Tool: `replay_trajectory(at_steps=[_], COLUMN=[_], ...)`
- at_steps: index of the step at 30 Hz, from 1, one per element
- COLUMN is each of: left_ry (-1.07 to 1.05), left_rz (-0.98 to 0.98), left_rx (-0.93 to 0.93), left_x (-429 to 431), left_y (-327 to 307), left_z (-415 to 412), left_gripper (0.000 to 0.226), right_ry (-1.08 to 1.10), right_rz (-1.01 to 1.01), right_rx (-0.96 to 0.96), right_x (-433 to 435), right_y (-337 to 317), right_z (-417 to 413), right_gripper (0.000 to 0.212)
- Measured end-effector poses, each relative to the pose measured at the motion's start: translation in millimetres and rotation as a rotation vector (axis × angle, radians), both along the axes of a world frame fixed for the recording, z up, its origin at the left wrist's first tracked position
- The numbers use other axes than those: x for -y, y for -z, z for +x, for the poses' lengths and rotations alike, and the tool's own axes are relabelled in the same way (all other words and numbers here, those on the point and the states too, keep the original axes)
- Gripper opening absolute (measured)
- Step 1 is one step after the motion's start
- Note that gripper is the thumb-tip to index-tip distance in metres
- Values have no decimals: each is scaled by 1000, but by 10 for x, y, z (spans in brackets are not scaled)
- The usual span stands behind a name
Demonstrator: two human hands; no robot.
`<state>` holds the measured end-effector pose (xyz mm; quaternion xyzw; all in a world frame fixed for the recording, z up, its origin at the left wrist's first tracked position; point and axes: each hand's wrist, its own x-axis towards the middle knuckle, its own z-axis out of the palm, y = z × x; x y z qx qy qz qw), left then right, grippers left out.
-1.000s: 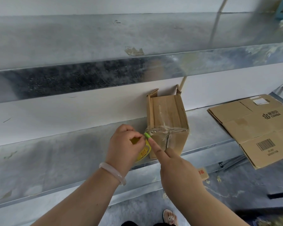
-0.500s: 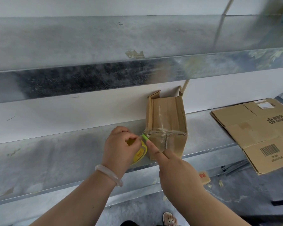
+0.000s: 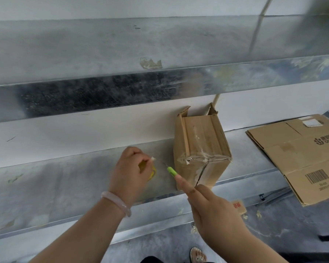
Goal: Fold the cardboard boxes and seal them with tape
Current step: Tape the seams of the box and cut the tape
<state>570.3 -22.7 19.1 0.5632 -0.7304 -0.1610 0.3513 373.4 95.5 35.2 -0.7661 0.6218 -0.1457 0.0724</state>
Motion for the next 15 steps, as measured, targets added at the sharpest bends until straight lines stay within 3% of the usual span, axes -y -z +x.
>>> replay_trajectory(at_steps=[3, 6, 10, 15], left_ry=[-20, -52, -55, -19], left_rz=[-92, -167, -203, -310], left_rx=[183, 311, 446, 467], left_x=[66, 178, 160, 13], left_y=[67, 239, 619, 895], left_z=[104, 232, 336, 305], left_gripper=[14, 26, 32, 23], right_ry=[-85, 228, 649, 609], right_rz=[-235, -409, -66, 214], right_rx=[188, 432, 454, 207], right_x=[-54, -15, 356, 908], right_y=[-57, -56, 144, 619], right_z=[-190, -534, -1039, -1441], right_gripper=[65, 46, 31, 38])
